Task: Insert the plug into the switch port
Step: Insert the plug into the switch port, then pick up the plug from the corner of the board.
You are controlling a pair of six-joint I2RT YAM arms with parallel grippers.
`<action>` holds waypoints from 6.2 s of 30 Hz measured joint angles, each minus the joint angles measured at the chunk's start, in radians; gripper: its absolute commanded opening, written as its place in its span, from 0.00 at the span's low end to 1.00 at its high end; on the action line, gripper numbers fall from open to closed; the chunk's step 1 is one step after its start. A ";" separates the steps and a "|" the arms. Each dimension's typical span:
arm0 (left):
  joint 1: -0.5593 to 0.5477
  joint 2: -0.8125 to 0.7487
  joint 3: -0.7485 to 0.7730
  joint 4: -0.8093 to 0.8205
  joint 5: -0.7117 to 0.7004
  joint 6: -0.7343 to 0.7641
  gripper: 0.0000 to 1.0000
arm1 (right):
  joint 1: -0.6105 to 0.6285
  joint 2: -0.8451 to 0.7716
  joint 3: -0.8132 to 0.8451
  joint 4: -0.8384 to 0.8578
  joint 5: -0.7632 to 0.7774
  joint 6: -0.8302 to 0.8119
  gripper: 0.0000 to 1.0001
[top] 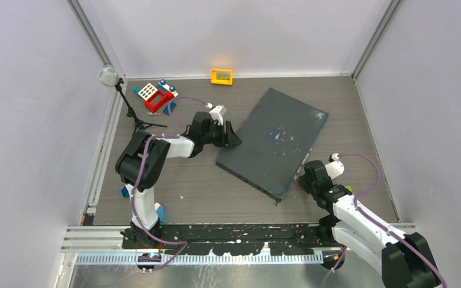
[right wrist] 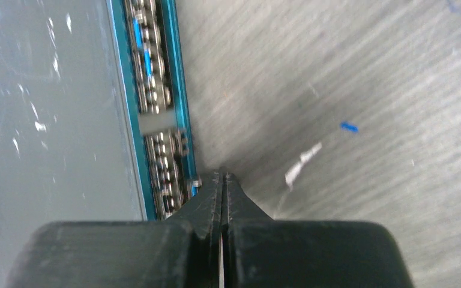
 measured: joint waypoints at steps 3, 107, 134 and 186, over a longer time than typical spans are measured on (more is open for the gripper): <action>0.000 0.002 0.006 -0.001 -0.017 0.000 0.41 | -0.013 0.048 -0.006 0.093 0.026 -0.001 0.00; -0.010 -0.715 -0.426 -0.251 -0.743 0.198 0.73 | 0.147 -0.314 0.010 0.109 0.107 -0.480 0.46; -0.012 -0.950 -0.557 -0.306 -0.765 0.151 0.74 | 0.146 -0.537 -0.069 0.153 0.019 -0.531 0.60; -0.014 -0.749 -0.220 -0.905 -1.028 -0.056 0.81 | 0.145 -0.301 0.002 0.066 0.120 -0.429 0.61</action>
